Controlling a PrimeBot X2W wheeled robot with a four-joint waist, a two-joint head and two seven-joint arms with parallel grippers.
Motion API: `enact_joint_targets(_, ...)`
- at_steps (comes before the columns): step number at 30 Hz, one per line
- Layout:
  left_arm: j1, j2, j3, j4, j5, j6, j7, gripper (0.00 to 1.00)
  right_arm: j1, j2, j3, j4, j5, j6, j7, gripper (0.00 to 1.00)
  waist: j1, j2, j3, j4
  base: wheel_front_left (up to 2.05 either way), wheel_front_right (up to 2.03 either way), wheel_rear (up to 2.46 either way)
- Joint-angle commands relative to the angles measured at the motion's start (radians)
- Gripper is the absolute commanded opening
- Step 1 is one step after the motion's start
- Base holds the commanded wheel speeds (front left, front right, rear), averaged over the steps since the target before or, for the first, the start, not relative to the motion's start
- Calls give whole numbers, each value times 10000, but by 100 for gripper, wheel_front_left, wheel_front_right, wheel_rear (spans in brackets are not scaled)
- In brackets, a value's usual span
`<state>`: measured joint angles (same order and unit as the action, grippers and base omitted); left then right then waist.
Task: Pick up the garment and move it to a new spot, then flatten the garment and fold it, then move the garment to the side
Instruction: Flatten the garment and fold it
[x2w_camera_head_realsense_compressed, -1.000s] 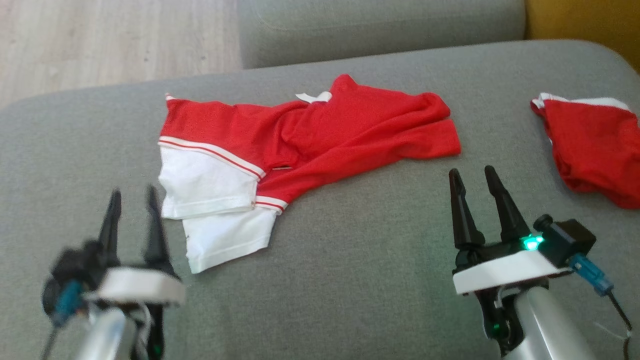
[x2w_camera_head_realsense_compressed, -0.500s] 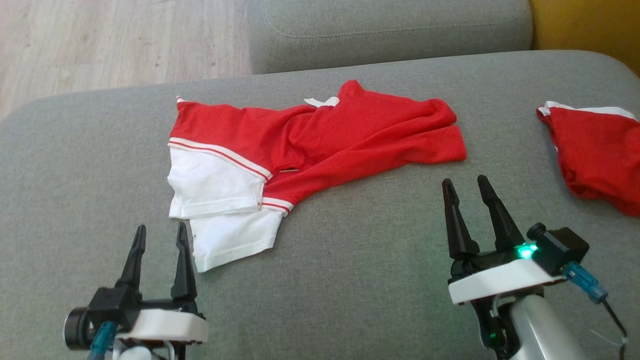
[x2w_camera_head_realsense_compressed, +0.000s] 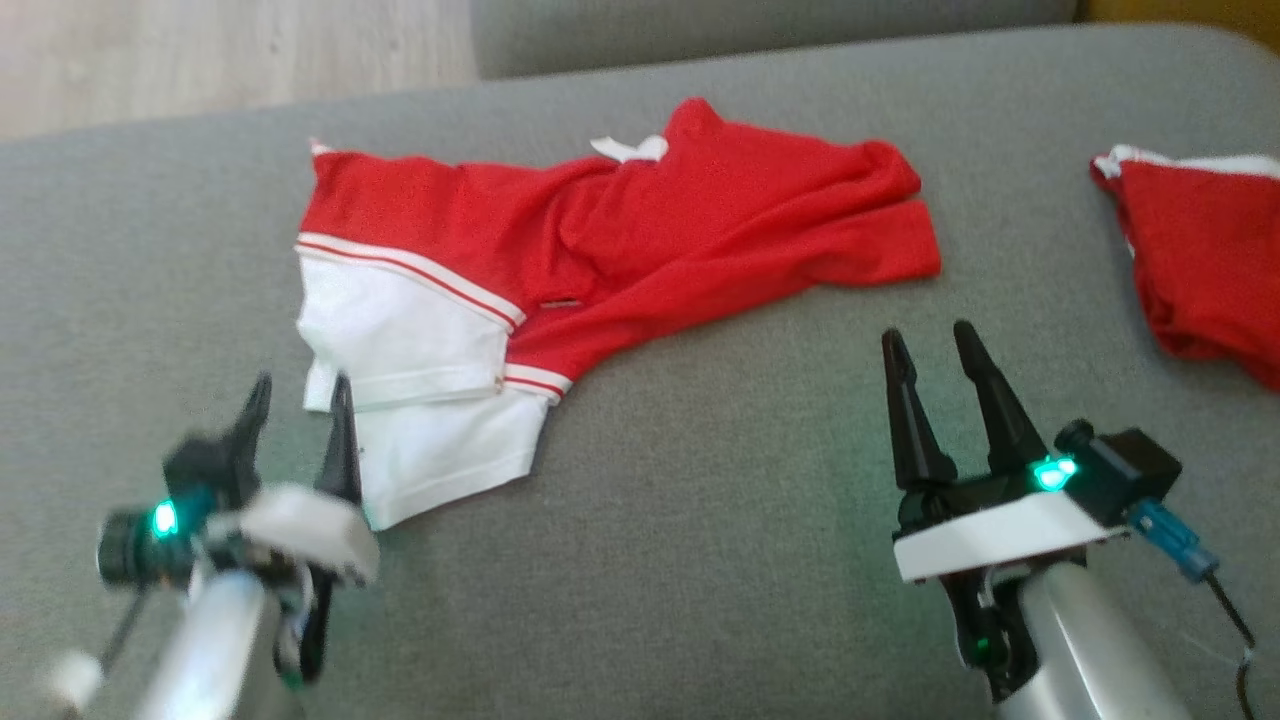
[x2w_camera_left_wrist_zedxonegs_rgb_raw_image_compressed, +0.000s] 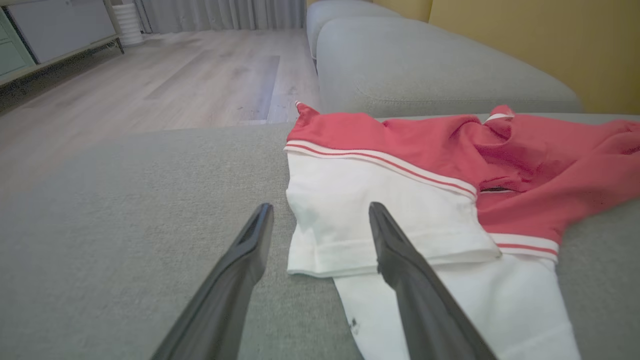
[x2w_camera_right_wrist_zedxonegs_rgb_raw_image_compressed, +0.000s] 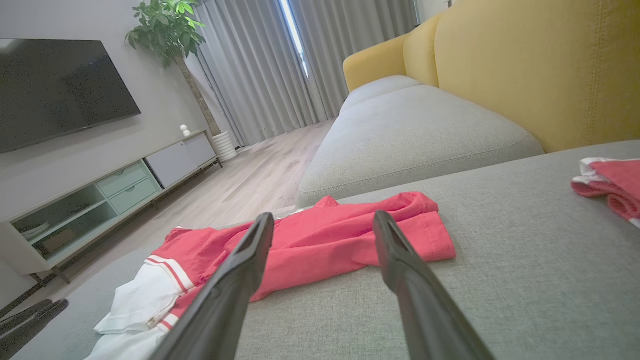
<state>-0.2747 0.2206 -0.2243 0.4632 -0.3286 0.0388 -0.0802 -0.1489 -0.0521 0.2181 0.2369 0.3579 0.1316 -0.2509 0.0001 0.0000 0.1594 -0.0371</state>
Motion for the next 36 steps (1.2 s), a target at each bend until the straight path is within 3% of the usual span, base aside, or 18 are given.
enact_joint_targets(1, -568, 318, 344, -146, -26, -62, 95, 100, -416, 19, 221, -371, -67, -9, -109, 100, -1, 0, 327, -122, 0, 0, 0)
enact_joint_targets(5, -1644, 449, 358, 672, -178, -211, 845, 100, -589, 19, 187, -372, -100, -9, -109, 100, -1, 0, 798, -247, 0, 0, 0)
enact_joint_targets(10, -2593, 651, 328, 1701, -24, 20, 1358, 100, -761, 19, 136, -382, -143, -9, -109, 100, -1, 0, 1181, -375, 0, 0, 0)
enact_joint_targets(15, -3100, 718, 341, 2443, 17, 157, 1258, 100, -836, 19, 95, -369, -142, -9, -109, 100, -1, 0, 1285, -436, 0, 0, 0)
enact_joint_targets(22, -3440, 709, 243, 3121, -31, 19, 1048, 100, -872, 19, 121, -321, -106, -9, -109, 100, -1, 0, 1296, -455, 0, 0, 0)
enact_joint_targets(23, -3483, 694, 230, 3180, -44, -4, 1002, 84, -878, 19, 115, -311, -105, -9, -109, 100, -1, 0, 1292, -451, 0, 0, 0)
enact_joint_targets(25, -3557, 670, 205, 3280, -66, -47, 899, 3, -882, 19, 98, -283, -105, -9, -109, 100, -1, 0, 1278, -439, 0, 0, 0)
enact_joint_targets(36, -3525, 582, 202, 3234, -262, -165, 115, 0, -822, 19, 92, -89, -74, -9, -109, 100, -1, 0, 960, -368, 0, 0, 0)
